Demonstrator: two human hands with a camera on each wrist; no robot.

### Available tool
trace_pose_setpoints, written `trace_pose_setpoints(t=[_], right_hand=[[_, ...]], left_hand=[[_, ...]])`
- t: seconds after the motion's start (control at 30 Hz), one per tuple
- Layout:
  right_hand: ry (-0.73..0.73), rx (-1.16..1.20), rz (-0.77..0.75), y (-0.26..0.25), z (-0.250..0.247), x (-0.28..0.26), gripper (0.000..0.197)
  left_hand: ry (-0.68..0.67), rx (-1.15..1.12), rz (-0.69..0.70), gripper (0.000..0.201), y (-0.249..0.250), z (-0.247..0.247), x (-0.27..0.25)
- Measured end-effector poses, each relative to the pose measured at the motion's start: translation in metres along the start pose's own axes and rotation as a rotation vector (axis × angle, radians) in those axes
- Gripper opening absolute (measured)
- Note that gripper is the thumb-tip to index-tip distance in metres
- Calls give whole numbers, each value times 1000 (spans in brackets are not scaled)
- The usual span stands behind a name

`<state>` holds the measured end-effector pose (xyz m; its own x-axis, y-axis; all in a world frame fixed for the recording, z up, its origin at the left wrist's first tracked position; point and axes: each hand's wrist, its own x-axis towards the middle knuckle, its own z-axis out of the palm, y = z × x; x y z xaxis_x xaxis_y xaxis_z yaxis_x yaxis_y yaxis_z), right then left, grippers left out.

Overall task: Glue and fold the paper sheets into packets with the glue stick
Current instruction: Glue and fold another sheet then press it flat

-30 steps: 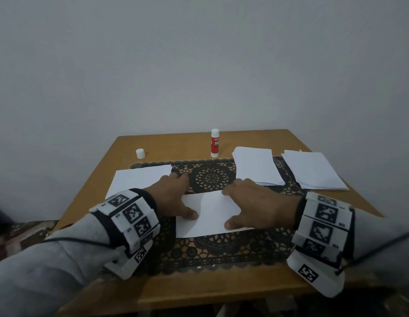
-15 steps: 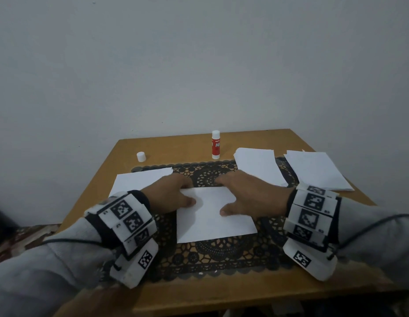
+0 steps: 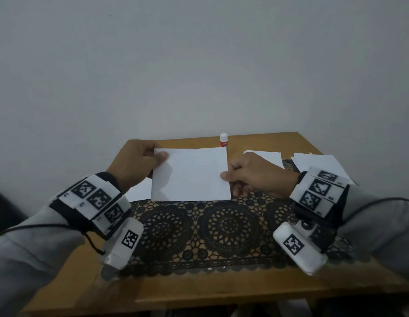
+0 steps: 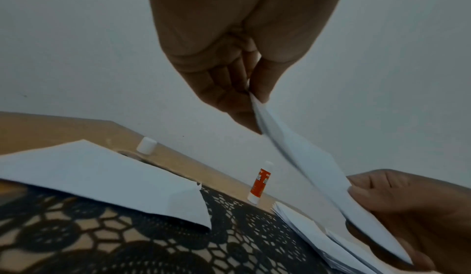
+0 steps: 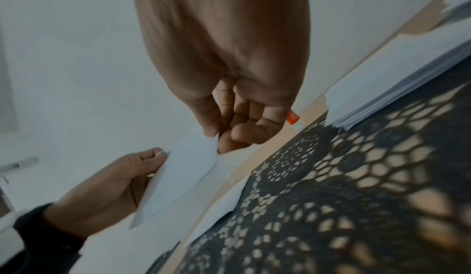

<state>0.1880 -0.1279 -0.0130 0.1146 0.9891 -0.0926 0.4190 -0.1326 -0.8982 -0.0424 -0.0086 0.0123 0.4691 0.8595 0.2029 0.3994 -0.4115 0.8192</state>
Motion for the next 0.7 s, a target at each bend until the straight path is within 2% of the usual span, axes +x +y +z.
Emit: trace_pose_setpoints(t=[0.07,0.17,0.23,0.37,0.5,0.7], right_hand=[[30,60,16,-5,5,9,17],[42,134,56,-14,15,27,17],[19,136,87,-20,26,40,17],[42,-13,103,-29,51,71,20],[40,-127,119,-32,70,98,21],[9,-295,144,-26,83,114,23]], left_hand=[[30,-5,-64,20,-3,-2,2],[-53,76,-210,10,-17,-6,6],[-30,146,-268,16,-29,-12,10],[32,249,-329,14,-47,-27,22],[-6,379,-386,17,-65,-36,33],[-61,454,-429,21,-89,-38,42]])
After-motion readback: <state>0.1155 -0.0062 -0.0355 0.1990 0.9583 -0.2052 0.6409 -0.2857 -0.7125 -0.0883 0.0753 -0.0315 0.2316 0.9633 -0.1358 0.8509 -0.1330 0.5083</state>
